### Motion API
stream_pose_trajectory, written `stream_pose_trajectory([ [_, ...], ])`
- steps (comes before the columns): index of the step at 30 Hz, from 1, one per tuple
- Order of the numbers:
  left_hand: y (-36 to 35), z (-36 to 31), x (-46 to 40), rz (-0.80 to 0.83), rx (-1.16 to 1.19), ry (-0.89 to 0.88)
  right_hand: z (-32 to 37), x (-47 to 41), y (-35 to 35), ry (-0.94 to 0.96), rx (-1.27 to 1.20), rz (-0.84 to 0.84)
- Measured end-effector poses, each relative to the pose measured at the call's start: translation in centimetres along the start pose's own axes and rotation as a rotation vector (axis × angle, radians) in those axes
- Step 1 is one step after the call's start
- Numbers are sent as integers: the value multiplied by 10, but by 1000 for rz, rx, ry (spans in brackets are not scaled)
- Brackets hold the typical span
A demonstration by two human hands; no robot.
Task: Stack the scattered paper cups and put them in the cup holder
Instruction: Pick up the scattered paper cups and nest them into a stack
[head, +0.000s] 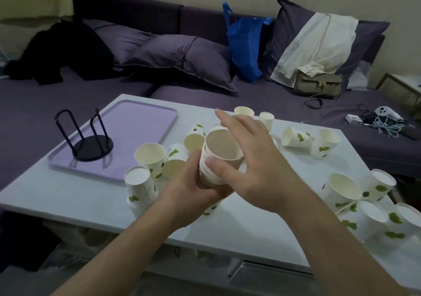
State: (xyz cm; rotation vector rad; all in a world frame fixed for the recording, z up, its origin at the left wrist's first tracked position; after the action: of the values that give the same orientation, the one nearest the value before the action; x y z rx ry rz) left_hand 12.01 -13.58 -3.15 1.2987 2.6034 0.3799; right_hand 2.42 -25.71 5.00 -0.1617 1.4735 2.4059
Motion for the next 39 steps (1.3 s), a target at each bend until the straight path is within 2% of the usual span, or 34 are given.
stream_pose_trajectory([
  [3,3,3,-2,-6,36,15,1,3,-9,37,-10,125],
  [4,3,4,-2,-8,42,20,-1,3,-11,37,-100,155],
  [5,4,5,-2,-11,39,25,-4,3,-10,25,-251,141],
  [7,5,7,-2,-23,6,43,-22,1,-7,-62,-491,-43],
  [9,5,8,-2,-25,0,57,-62,-5,-6,-290,-402,-276],
  [10,5,9,-2,-23,2,63,-84,-8,-10,-426,-299,-305],
  [12,5,8,-3,-24,10,68,-122,-13,-24,-640,-182,-223],
  [15,4,8,-5,-25,18,69,-158,-15,-43,-769,-60,-72],
  [19,3,8,-6,-26,21,77,-171,-28,-48,-755,51,23],
  [23,2,7,-7,-20,6,73,-174,-35,-54,-720,12,40],
  [32,1,6,-4,-35,-9,84,-181,-23,-48,-810,144,-99],
  [36,0,5,-3,-37,9,83,-174,-17,-37,-862,-62,-151],
  [39,1,6,-4,-36,3,82,-152,-21,-10,-788,-505,-312],
])
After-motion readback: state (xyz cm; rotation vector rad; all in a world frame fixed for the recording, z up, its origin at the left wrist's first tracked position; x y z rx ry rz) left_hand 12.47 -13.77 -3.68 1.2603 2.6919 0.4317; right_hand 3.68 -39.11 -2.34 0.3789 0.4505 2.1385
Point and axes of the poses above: each hand's wrist, its own x-axis away from the middle knuckle, its own y-axis out of the back of the hand, z = x × y, the point moved 4 cm from there along -x, towards the middle knuckle, and after that the axes turned 6 degrees about z, right-handed, at the moved point
